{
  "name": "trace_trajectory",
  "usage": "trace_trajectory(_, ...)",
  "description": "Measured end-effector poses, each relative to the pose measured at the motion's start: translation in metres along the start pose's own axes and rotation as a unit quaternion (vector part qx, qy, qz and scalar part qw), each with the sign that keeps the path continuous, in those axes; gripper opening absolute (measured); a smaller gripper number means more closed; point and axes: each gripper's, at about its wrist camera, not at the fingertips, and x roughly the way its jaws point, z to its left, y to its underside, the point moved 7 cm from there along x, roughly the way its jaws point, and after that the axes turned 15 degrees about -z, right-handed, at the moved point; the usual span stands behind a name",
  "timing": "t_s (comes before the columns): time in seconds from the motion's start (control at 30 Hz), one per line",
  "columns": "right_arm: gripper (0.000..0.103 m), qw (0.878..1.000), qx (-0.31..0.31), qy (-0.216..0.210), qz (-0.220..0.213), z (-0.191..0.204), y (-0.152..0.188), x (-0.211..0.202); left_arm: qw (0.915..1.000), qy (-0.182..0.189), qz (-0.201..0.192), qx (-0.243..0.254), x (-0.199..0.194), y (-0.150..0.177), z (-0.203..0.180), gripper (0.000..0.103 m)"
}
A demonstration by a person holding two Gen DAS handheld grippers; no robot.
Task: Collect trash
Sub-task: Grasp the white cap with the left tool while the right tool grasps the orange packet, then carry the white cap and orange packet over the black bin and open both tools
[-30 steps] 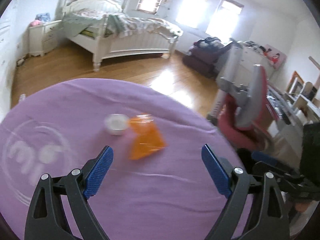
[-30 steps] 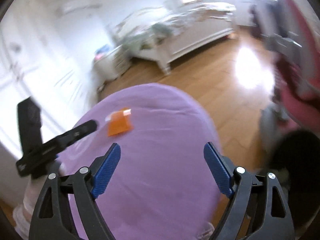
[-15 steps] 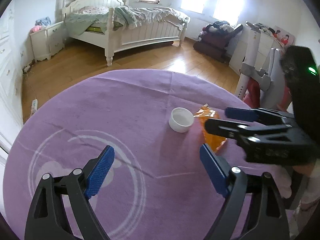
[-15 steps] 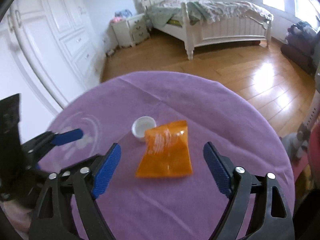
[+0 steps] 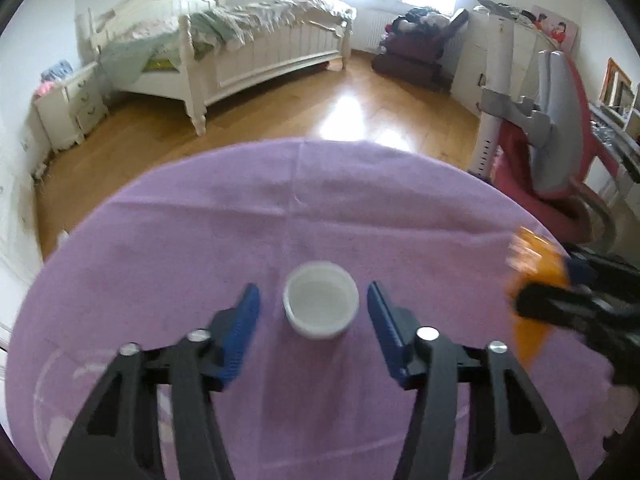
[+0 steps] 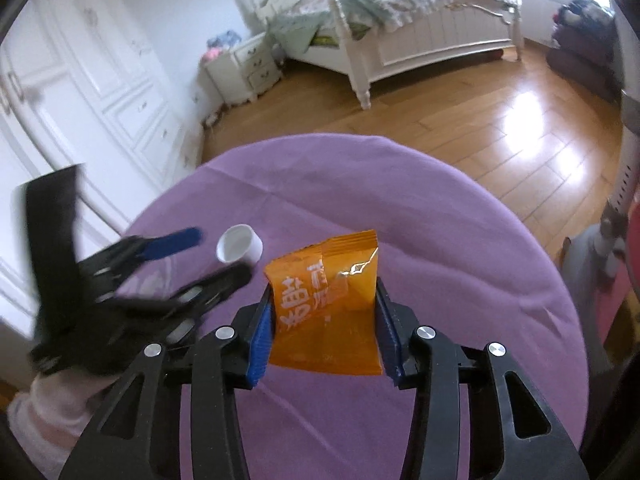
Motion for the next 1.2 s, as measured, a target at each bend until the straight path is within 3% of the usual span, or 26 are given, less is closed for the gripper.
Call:
trace_trajectory(0.03,0.045,1.000,0.004,-0.002,-0.004,-0.002,0.001,-0.007,1.0000,-0.007,-0.001,0.002,0.001,-0.001,0.001,0.035)
trace_trajectory(0.13,0.045,1.000,0.012,-0.010,-0.017,-0.006,0.003,-0.027,0.9999,-0.013,0.001,-0.010,-0.004,0.003,0.001,0.035)
trace_trajectory(0.33,0.045,0.998,0.042,-0.031,-0.045,-0.013,0.002,-0.063,0.9991,-0.004,-0.041,-0.011,-0.051,-0.006,-0.029,0.035)
trace_trajectory(0.53,0.045,0.993,0.073,-0.048,-0.081,-0.020,0.005,-0.115,0.9960,0.026,-0.085,0.008,-0.105,-0.021,-0.091,0.035)
trace_trajectory(0.77,0.045,0.987,0.100,-0.034,-0.123,-0.057,0.015,-0.195,0.9893,0.068,-0.122,0.044,-0.147,-0.035,-0.171,0.035)
trace_trajectory(1.03,0.045,0.979,0.139,-0.006,-0.149,-0.116,0.041,-0.259,0.9831,0.113,-0.125,0.070,-0.150,-0.036,-0.247,0.035)
trace_trajectory(1.2,0.045,0.971,0.169,0.024,-0.168,-0.165,0.057,-0.295,0.9758,0.185,-0.104,0.051,-0.129,-0.027,-0.297,0.035)
